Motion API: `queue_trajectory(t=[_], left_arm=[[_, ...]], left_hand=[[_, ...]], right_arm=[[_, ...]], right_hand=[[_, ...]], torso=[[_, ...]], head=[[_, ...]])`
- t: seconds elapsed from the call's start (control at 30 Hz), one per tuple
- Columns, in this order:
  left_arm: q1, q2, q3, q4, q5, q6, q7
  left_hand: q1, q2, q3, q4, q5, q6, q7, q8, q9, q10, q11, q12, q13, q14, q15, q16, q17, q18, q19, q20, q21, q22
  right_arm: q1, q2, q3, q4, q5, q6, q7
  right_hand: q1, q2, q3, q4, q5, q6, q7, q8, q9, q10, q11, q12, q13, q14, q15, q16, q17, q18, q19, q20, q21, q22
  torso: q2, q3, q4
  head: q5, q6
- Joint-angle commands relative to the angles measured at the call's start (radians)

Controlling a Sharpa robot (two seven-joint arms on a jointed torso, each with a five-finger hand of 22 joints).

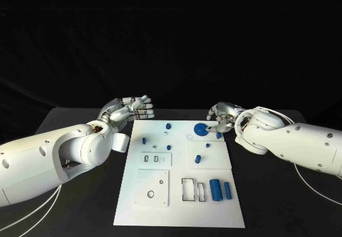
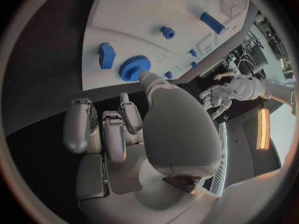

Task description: Assemble the parts on the task board

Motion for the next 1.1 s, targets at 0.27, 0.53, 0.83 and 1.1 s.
queue_trajectory(t=[0.27,0.53,0.83,1.1], left_arm=[[0.001,0.000,0.001,0.006,0.000,0.019,0.002],[0.001,0.000,0.001,0.007,0.000,0.017,0.002],[0.001,0.002,0.001,0.007,0.000,0.018,0.000],[0.001,0.002,0.001,0.007,-0.001,0.019,-0.001]], left_hand=[[-0.006,0.004,-0.002,-0.003,0.000,0.002,0.003,-0.003,-0.001,0.004,0.004,-0.003,0.001,-0.007,0.002,-0.006,0.002,0.010,-0.004,0.003,-0.006,-0.001],[-0.004,0.004,-0.002,-0.004,0.001,0.002,0.003,-0.003,-0.001,0.005,0.004,-0.004,0.001,-0.008,0.002,-0.007,0.002,0.010,-0.004,0.003,-0.006,-0.002],[-0.004,0.004,-0.002,-0.004,0.001,0.002,0.003,-0.003,-0.001,0.005,0.004,-0.004,0.001,-0.008,0.002,-0.007,0.002,0.010,-0.004,0.003,-0.007,-0.002],[-0.004,0.004,-0.002,-0.004,0.001,0.002,0.003,-0.003,-0.001,0.005,0.004,-0.004,0.001,-0.008,0.002,-0.007,0.002,0.010,-0.004,0.003,-0.007,-0.002]], right_arm=[[-0.004,0.028,-0.001,-0.020,0.006,0.032,-0.015],[-0.005,0.039,-0.001,-0.022,0.006,0.037,-0.013],[-0.010,0.054,-0.003,-0.030,-0.013,0.049,-0.016],[-0.014,0.064,-0.004,-0.039,-0.013,0.055,-0.017]], right_hand=[[0.013,-0.004,0.003,0.011,0.014,-0.004,0.000,0.014,-0.006,0.017,0.000,0.023,0.022,0.104,0.009,0.003,0.262,-0.010,0.011,0.003,0.015,0.013],[0.011,-0.004,0.003,0.014,0.013,-0.004,0.000,0.017,-0.007,0.020,0.001,0.029,0.029,0.104,0.010,0.003,0.262,-0.011,0.013,0.003,0.019,0.019],[0.012,-0.004,0.004,0.014,0.011,-0.004,0.000,0.019,-0.009,0.021,0.001,0.031,0.031,0.104,0.010,0.003,0.262,-0.012,0.014,0.004,0.021,0.022],[0.014,-0.003,0.007,0.014,0.010,-0.002,0.000,0.022,-0.010,0.022,0.001,0.034,0.034,0.104,0.010,0.003,0.262,-0.012,0.015,0.004,0.023,0.023]], torso=[[-0.001,-0.0024,0.0000],[-0.002,-0.0009,-0.0011],[-0.001,-0.0002,-0.0004],[-0.001,-0.0006,-0.0005]], head=[[0.003,-0.007],[0.004,-0.010],[0.007,-0.011],[0.008,-0.013]])
